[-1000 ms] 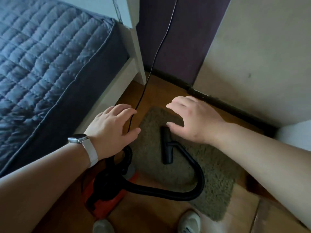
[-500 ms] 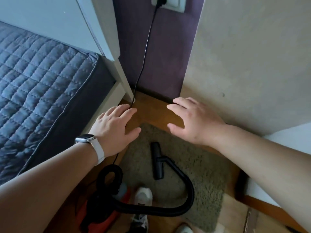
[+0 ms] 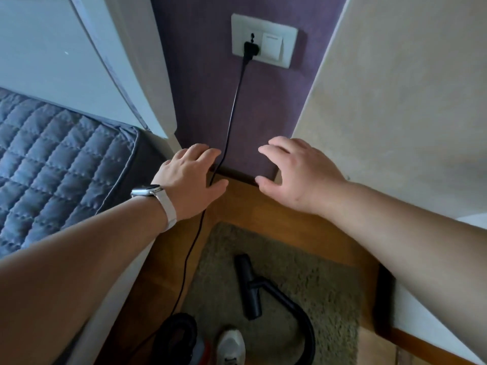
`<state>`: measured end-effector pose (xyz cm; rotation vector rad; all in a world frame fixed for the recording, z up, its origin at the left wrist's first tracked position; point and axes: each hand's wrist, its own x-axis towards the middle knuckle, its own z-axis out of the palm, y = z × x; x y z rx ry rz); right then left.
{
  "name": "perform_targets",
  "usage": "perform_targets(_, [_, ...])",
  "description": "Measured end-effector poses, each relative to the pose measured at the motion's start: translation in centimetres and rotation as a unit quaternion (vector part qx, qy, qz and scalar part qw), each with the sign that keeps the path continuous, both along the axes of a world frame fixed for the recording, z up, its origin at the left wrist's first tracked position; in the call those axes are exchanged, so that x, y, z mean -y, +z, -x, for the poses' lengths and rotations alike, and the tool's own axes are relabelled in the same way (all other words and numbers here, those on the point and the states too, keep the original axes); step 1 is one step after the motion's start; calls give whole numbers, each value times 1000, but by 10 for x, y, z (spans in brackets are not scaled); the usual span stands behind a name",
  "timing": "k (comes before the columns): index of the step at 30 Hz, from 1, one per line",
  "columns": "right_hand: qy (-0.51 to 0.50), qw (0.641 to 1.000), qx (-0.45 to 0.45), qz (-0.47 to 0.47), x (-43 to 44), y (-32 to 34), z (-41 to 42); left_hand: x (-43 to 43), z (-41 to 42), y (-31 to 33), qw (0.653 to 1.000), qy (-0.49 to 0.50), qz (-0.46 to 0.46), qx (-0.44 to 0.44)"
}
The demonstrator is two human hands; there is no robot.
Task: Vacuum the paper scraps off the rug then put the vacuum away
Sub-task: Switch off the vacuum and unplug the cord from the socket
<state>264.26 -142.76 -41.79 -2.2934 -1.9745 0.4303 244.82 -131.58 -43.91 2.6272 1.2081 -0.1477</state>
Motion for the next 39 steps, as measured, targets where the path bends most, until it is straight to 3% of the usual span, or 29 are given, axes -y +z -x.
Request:
perform_targets(8, [-98,994,-29,-26,-66,5,-15,-61,-66,17,992,46,97,73])
perform_targets(12, [-135,989,13,-58,-100,6,-18,-72,-84,4,955,121,219,159])
perform_targets(21, [-181,977,27,-108,-155,5,-15,-79,-80,-13,930,89,228,275])
perform_targets(29, [-228,956,-92,-157,-164,-7,-14,-82,-70,-19,916,62,219,330])
perform_targets(34, [-248,946,-112,-175,-161,-4,-9,-79,-70,-17,897,66,233,370])
perform_targets(39, [-203,957,-100,-181,-145,-15,0,-61,-55,-27,919,35,194,342])
